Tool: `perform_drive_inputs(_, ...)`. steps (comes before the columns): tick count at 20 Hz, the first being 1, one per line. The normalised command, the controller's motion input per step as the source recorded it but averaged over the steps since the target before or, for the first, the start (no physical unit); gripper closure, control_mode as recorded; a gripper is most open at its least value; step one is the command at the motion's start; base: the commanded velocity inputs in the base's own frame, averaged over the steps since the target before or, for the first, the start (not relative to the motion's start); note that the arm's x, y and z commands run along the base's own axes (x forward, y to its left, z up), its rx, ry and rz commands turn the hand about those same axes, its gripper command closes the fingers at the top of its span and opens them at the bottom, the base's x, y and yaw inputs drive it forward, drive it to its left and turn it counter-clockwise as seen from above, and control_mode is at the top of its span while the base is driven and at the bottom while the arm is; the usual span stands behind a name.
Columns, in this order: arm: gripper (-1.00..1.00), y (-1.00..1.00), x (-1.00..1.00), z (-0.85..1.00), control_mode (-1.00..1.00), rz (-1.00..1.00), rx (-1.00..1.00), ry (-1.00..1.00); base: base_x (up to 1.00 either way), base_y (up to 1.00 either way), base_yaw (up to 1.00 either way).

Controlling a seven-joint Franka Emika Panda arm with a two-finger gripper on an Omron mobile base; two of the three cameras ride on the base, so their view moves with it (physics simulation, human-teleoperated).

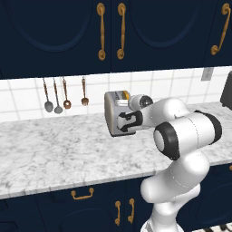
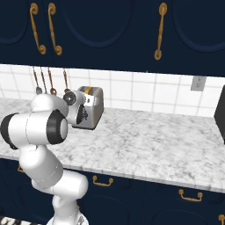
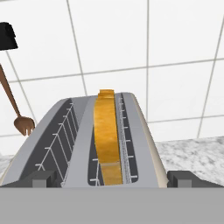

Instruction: Start the toaster. Once the lever pops up, take the bread to the plate on the dining counter.

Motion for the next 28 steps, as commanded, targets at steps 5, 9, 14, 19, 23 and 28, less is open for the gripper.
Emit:
perform_drive_inputs(5, -1.0, 0.0, 0.0, 0.0, -1.0, 0.0, 0.0, 0.0, 0.0, 0.0, 0.0)
perform_drive_inputs(9, -1.0, 0.0, 0.0, 0.0, -1.0, 0.0, 0.0, 0.0, 0.0, 0.0, 0.0)
perform_drive_inputs(14, -1.0, 0.0, 0.0, 0.0, -1.0, 0.0, 0.0, 0.0, 0.0, 0.0, 0.0)
perform_drive_inputs(19, -1.0, 0.0, 0.0, 0.0, -1.0, 0.0, 0.0, 0.0, 0.0, 0.0, 0.0)
perform_drive_inputs(23, -1.0, 0.0, 0.0, 0.0, -1.0, 0.0, 0.0, 0.0, 0.0, 0.0, 0.0)
perform_drive_inputs(28, -1.0, 0.0, 0.0, 0.0, -1.0, 0.0, 0.0, 0.0, 0.0, 0.0, 0.0)
